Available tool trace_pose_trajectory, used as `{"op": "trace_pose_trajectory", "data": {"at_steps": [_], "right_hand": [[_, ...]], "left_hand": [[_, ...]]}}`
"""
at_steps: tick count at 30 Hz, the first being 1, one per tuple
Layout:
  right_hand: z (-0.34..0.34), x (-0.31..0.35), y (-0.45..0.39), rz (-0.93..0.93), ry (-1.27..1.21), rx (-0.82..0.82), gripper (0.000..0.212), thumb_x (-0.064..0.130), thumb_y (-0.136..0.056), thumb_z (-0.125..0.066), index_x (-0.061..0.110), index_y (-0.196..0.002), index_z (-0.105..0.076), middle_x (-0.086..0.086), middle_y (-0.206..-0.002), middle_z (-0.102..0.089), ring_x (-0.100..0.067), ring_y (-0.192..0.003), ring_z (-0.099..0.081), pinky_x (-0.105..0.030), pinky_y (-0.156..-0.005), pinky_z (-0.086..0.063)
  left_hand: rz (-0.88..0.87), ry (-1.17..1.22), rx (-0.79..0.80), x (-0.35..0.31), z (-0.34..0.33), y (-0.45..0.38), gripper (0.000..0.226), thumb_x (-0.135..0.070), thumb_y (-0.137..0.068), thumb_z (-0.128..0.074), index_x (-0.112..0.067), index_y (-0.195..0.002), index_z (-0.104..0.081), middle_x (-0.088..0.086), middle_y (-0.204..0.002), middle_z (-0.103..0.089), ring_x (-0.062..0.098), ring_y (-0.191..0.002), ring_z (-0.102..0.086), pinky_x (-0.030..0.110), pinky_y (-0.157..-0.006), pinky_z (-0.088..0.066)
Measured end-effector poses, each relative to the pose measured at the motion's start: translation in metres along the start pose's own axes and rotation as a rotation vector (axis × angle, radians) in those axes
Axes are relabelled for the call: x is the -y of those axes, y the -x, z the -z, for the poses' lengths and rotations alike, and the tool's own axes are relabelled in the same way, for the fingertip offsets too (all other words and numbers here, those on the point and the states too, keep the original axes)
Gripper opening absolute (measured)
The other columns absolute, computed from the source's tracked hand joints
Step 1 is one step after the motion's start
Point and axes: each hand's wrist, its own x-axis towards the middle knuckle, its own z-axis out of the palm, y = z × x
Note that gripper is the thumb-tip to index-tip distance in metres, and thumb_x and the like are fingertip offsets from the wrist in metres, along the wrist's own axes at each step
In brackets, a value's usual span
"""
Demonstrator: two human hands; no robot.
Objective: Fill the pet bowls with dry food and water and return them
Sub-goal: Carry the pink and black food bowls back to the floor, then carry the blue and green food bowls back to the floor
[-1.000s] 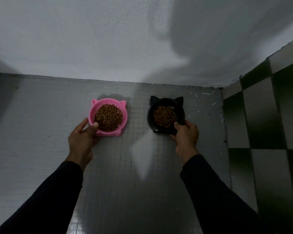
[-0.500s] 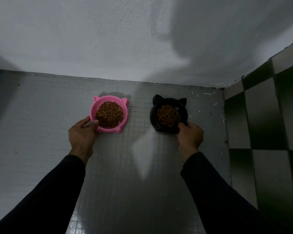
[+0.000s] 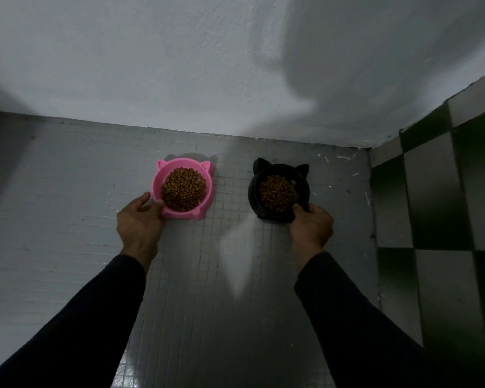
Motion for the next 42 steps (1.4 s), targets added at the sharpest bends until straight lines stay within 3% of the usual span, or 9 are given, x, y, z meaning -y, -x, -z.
{"op": "trace_pose_trajectory", "data": {"at_steps": [4,8,10,13,17,20,25,37,42], "right_hand": [[0.005,-0.001,0.008,0.087,0.088,-0.009,0.036,0.027,-0.091,-0.073,0.016,-0.065,-0.05,0.004,-0.067,-0.056,-0.013,-0.062,-0.053,-0.022,-0.059,-0.037],[0.014,0.001,0.028,0.106,0.207,0.047,0.025,0.03,-0.096,-0.066,0.006,-0.09,-0.06,-0.011,-0.096,-0.066,-0.03,-0.092,-0.063,-0.03,-0.073,-0.043],[0.019,0.004,0.039,0.084,0.283,0.136,0.034,0.035,-0.097,-0.062,0.005,-0.115,-0.063,-0.012,-0.119,-0.067,-0.031,-0.11,-0.062,-0.035,-0.091,-0.049],[0.033,0.013,0.057,0.069,0.389,0.332,0.05,0.046,-0.096,-0.057,0.017,-0.137,-0.055,-0.008,-0.138,-0.059,-0.029,-0.123,-0.057,-0.039,-0.101,-0.048],[0.062,0.033,0.084,0.163,0.614,0.513,0.064,0.049,-0.095,-0.051,0.015,-0.149,-0.043,-0.011,-0.152,-0.047,-0.03,-0.134,-0.049,-0.043,-0.108,-0.045],[0.095,0.061,0.113,0.264,0.787,0.612,0.079,0.056,-0.096,-0.051,0.016,-0.16,-0.025,-0.007,-0.164,-0.029,-0.027,-0.148,-0.031,-0.044,-0.119,-0.032],[0.166,0.131,0.174,0.473,1.004,0.655,0.082,0.06,-0.099,-0.041,0.013,-0.161,-0.016,-0.009,-0.168,-0.018,-0.028,-0.154,-0.015,-0.047,-0.124,-0.017],[0.363,0.352,0.347,0.671,1.009,0.569,0.085,0.064,-0.094,-0.04,0.018,-0.161,-0.015,-0.01,-0.167,-0.02,-0.03,-0.153,-0.017,-0.05,-0.124,-0.015],[0.433,0.444,0.408,0.764,0.933,0.466,0.081,0.066,-0.092,-0.037,0.018,-0.157,-0.027,-0.01,-0.161,-0.033,-0.029,-0.148,-0.028,-0.048,-0.122,-0.022]], "left_hand": [[-0.058,-0.123,-0.016,-0.002,0.001,0.008,0.058,-0.026,-0.092,-0.079,-0.009,-0.144,-0.059,0.016,-0.127,-0.071,0.025,-0.115,-0.068,0.045,-0.104,-0.055],[-0.134,-0.326,0.064,-0.007,0.011,0.027,0.071,-0.035,-0.094,-0.075,-0.009,-0.153,-0.045,0.017,-0.14,-0.063,0.022,-0.121,-0.058,0.035,-0.099,-0.045],[-0.145,-0.464,0.117,-0.012,0.02,0.037,0.07,-0.039,-0.096,-0.072,-0.008,-0.152,-0.045,0.019,-0.143,-0.059,0.031,-0.125,-0.058,0.04,-0.1,-0.046],[-0.142,-0.658,0.229,-0.026,0.034,0.055,0.064,-0.043,-0.098,-0.068,-0.006,-0.147,-0.051,0.021,-0.145,-0.058,0.036,-0.124,-0.058,0.045,-0.101,-0.049],[-0.259,-0.889,0.327,-0.062,0.056,0.089,0.061,-0.041,-0.098,-0.068,-0.006,-0.145,-0.055,0.021,-0.147,-0.056,0.038,-0.132,-0.054,0.045,-0.106,-0.045],[-0.389,-1.094,0.413,-0.101,0.079,0.121,0.066,-0.051,-0.098,-0.064,-0.011,-0.149,-0.052,0.016,-0.151,-0.053,0.034,-0.137,-0.05,0.049,-0.113,-0.042],[-0.676,-1.433,0.445,-0.189,0.128,0.184,0.067,-0.061,-0.101,-0.047,-0.021,-0.155,-0.043,0.01,-0.158,-0.046,0.03,-0.147,-0.041,0.061,-0.121,-0.029],[-0.85,-1.433,0.469,-0.445,0.248,0.385,0.07,-0.066,-0.1,-0.043,-0.023,-0.155,-0.042,0.008,-0.156,-0.049,0.026,-0.142,-0.046,0.051,-0.12,-0.035],[-0.899,-1.336,0.428,-0.542,0.286,0.458,0.07,-0.065,-0.098,-0.049,-0.02,-0.152,-0.048,0.008,-0.151,-0.054,0.027,-0.138,-0.05,0.048,-0.117,-0.038]]}}
